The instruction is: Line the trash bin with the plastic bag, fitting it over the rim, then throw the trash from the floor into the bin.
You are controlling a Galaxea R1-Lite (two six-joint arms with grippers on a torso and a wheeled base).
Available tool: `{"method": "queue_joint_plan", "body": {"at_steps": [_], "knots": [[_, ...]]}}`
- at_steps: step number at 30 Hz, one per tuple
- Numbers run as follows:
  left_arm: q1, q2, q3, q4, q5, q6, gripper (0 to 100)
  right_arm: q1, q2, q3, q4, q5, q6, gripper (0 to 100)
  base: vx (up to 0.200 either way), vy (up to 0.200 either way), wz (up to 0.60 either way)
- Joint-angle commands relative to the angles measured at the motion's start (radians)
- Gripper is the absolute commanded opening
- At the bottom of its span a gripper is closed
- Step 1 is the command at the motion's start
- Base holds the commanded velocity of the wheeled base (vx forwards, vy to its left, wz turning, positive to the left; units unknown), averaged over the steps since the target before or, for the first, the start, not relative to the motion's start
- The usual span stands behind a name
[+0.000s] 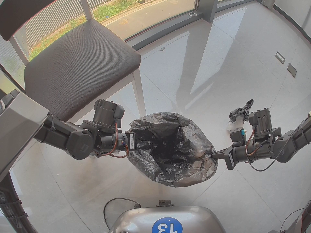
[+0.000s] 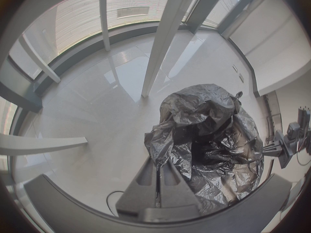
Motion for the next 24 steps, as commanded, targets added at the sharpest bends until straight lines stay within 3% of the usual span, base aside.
{"method": "queue_joint_plan", "body": {"at_steps": [1, 20, 24], "knots": [[0.009, -0.004, 0.034, -0.001, 0.004, 0.049, 0, 0.011, 0.005, 0.049, -0.004, 0.000, -0.023, 0, 0.000, 0.000, 0.00], [0.011, 0.014, -0.053, -0.006, 0.035, 0.066, 0, 0.008, -0.009, 0.007, -0.009, 0.000, -0.031, 0, 0.000, 0.000, 0.00], [0.041, 0.022, -0.055, -0.004, 0.072, 0.072, 0, 0.010, -0.030, 0.004, -0.006, 0.000, -0.031, 0, 0.000, 0.000, 0.00]]}}
